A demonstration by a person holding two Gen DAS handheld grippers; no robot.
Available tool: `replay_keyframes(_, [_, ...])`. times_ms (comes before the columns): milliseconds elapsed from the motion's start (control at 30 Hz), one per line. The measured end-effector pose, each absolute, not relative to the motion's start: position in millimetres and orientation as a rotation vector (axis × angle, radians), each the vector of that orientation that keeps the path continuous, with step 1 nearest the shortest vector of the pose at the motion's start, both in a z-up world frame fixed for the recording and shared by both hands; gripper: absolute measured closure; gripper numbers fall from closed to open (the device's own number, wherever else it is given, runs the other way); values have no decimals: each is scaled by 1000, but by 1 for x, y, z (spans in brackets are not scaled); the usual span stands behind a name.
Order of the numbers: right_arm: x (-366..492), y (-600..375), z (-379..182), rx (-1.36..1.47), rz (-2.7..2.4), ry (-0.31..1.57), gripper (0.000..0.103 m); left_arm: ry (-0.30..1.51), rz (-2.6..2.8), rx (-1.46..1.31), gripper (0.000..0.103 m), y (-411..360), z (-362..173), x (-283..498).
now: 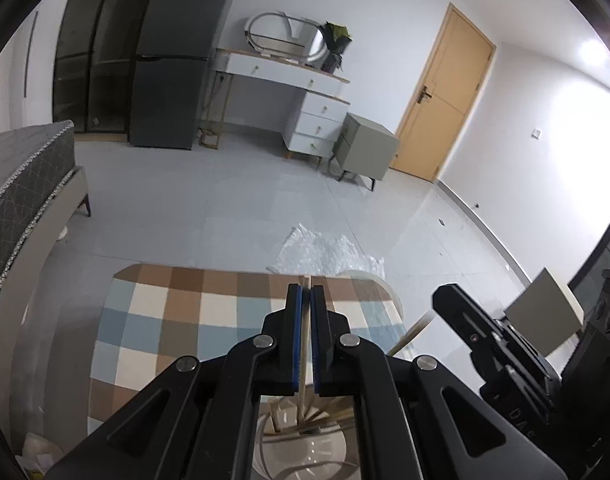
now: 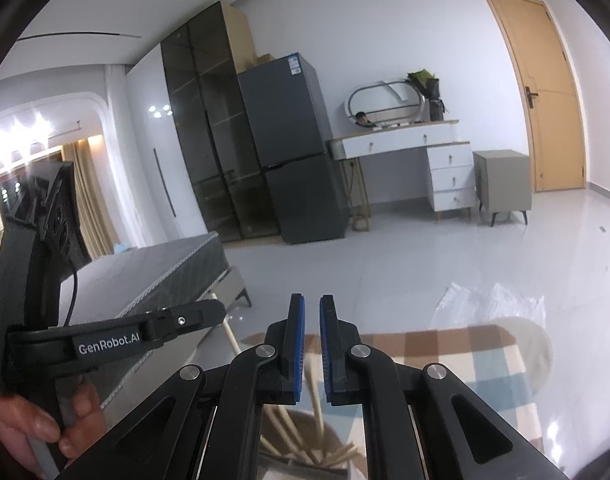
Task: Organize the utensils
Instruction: 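Open the right tool over the holder while the left tool releases its chopstick inside, then move both open tools back down to the chopstick pile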
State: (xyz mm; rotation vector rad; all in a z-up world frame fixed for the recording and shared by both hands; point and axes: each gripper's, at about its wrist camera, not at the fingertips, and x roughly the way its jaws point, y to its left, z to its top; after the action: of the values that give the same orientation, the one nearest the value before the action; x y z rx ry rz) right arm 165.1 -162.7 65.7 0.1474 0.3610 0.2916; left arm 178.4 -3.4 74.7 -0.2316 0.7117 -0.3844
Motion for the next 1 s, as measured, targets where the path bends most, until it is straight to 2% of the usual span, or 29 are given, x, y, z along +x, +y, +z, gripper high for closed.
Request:
replay_keyframes(367, [133, -176, 64, 185, 249, 407, 94, 818, -432, -210, 102, -3, 66, 162])
replay_keyframes(433, [127, -179, 64, 194, 233, 420, 91, 835, -422, -202, 84, -3, 68, 158])
replay_keyframes(467, [122, -181, 64, 200, 228, 431, 86, 830, -416, -202, 79, -2, 69, 156])
replay_keyframes(533, [116, -182, 63, 216, 234, 464, 77, 816, -411, -219, 61, 3, 75, 147])
replay_keyframes(600, [108, -184, 64, 221, 230, 471, 74, 809, -406, -227, 59, 6, 80, 139])
replay_keyframes(667, [98, -186, 66, 225, 224, 464, 66, 804, -389, -219, 52, 8, 83, 130])
replay_keyframes(733, [85, -187, 67, 243, 231, 454, 50, 791, -374, -216, 43, 10, 85, 120])
replay_keyframes(867, [65, -184, 68, 238, 234, 449, 44, 779, -339, -185, 35, 11, 86, 102])
replay_keyframes(933, [55, -182, 69, 231, 224, 440, 27, 776, -289, -159, 29, 11, 86, 94])
replay_keyframes(1000, [47, -181, 69, 226, 209, 427, 21, 756, -279, -142, 27, 11, 87, 84])
